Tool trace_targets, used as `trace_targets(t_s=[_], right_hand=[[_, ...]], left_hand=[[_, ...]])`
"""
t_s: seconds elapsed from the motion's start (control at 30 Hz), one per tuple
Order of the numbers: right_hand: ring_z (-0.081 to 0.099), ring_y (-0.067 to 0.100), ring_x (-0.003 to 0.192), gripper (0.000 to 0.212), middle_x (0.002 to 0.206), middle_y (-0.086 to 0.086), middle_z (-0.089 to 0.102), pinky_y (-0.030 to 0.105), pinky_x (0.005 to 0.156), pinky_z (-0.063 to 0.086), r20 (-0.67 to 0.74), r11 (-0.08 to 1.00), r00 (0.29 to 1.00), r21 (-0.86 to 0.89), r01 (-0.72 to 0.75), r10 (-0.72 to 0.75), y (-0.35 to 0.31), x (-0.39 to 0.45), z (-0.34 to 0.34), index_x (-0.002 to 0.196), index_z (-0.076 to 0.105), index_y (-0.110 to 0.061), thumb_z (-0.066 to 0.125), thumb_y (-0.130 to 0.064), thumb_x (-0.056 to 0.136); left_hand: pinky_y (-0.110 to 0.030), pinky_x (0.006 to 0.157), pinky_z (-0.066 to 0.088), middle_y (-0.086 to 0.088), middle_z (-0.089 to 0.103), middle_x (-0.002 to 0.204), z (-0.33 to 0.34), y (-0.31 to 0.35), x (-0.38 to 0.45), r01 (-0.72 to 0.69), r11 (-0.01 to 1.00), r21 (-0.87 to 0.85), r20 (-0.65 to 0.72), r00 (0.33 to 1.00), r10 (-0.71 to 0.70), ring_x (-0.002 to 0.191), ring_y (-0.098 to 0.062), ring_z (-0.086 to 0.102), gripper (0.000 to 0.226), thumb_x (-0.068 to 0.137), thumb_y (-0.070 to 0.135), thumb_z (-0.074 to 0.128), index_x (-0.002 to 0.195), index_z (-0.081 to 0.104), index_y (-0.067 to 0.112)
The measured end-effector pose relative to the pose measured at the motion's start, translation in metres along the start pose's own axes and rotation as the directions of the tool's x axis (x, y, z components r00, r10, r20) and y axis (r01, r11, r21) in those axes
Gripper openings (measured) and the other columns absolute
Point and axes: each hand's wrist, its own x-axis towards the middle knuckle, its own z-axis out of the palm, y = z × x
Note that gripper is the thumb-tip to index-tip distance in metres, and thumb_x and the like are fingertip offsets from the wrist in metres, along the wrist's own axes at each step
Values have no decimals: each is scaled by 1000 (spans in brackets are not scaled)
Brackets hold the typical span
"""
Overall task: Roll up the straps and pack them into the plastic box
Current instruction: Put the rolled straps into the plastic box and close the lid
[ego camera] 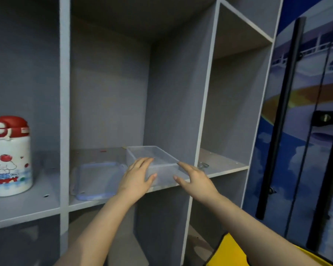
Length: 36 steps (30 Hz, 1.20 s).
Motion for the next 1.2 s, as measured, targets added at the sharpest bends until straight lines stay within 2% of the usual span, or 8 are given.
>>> trace_targets(t_s=[0.13, 0.23, 0.43, 0.63, 0.8, 0.93, 1.07, 1.2], right_hand=[[38, 19, 134, 54, 147, -2, 39, 34, 105, 36, 26, 1000, 1000, -12, 11, -11, -8, 42, 13, 144, 32, -33, 43, -50, 94], [37, 20, 135, 53, 148, -2, 39, 36, 105, 36, 27, 1000, 1000, -9, -10, 10, -9, 68, 20, 143, 34, -32, 42, -50, 94], [33, 24, 137, 51, 150, 6, 35, 36, 109, 29, 100, 992, 992, 82, -91, 83, -6, 92, 35, 144, 35, -27, 40, -45, 96], [36, 23, 135, 46, 147, 6, 40, 31, 109, 29, 89, 965, 989, 224, -132, 115, -7, 88, 40, 140, 43, -25, 41, -32, 95], [37, 22, 135, 45, 145, 4, 44, 28, 108, 28, 60, 951, 991, 280, -130, 118, -9, 79, 37, 138, 47, -22, 44, -28, 93], [37, 21, 134, 49, 145, 5, 42, 28, 108, 28, 36, 941, 992, 315, -124, 118, -11, 69, 33, 139, 44, -17, 50, -28, 92], [45, 23, 128, 52, 142, 6, 46, 26, 99, 36, 32, 900, 980, 392, -191, 195, -6, 62, 20, 141, 39, -13, 52, -26, 92], [51, 25, 124, 55, 139, 6, 50, 41, 107, 40, 54, 779, 949, 557, -286, 310, 4, 52, 5, 141, 38, -12, 55, -24, 91]], left_hand=[[-30, 113, 25, 0, 32, 149, -1, -22, 19, 94, 994, -46, 7, 996, -94, 138, -19, 30, 51, 96, 35, 46, 143, 34, 20], [-29, 111, 27, -6, 32, 150, 5, -33, 31, 220, 958, -187, 16, 975, -221, 137, -22, 33, 49, 97, 34, 45, 142, 37, 17], [-36, 107, 35, -11, 43, 144, 17, -34, 57, 465, 696, -547, 102, 862, -496, 131, -28, 43, 54, 94, 45, 46, 140, 39, 19], [-32, 102, 37, -10, 47, 141, 18, -28, 69, 530, 633, -564, 150, 820, -553, 128, -28, 46, 58, 92, 25, 55, 144, 31, 15], [-37, 81, 49, -17, 62, 118, 13, -31, 73, 587, 588, -556, 192, 780, -596, 106, -35, 60, 34, 90, 12, 51, 124, 53, 11], [-42, 82, 52, -19, 66, 110, 11, -30, 67, 565, 631, -531, 136, 792, -595, 100, -37, 63, 34, 82, 6, 48, 114, 61, 9], [-42, 87, 53, -12, 69, 106, 11, -24, 52, 483, 695, -533, 49, 838, -544, 99, -33, 64, 36, 81, 10, 51, 113, 63, 22], [-23, 82, 42, 7, 60, 110, -2, 2, 29, 364, 685, -631, 8, 886, -463, 98, -16, 58, 50, 84, 0, 46, 127, 57, 22]])
